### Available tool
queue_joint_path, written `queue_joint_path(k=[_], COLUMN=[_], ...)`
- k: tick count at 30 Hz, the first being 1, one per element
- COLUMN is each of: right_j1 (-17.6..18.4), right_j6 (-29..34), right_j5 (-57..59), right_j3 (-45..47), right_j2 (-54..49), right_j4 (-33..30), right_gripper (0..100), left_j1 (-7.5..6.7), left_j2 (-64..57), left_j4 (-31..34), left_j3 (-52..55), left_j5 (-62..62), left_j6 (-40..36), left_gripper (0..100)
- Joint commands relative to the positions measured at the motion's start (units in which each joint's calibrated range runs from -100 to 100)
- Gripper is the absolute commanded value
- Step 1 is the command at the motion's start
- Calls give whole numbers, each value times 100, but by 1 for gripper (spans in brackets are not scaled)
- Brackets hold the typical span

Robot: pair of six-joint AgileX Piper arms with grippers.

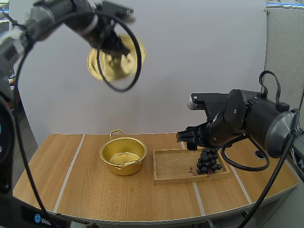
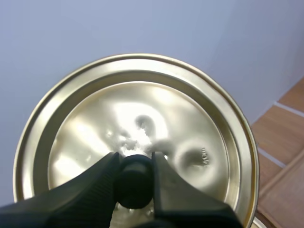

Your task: Open the pot, put the grape inside, and close it

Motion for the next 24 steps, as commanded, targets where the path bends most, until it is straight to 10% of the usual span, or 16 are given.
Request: queue_joint_path(k=[1, 24], right_j1=[0, -514], right_j6=[-19, 550], right_j5=[-114, -763], right_j3=[-41, -41], right_j2=[-35, 986], right_j4=[24, -356], right_gripper=[100, 100], left_j1=[-15, -15], left_j2=[-97, -108], left_j4=[147, 164], left_j3=[-589, -1220], left_j5=[-291, -313], left_j6=[-289, -385], left_gripper=[0, 0])
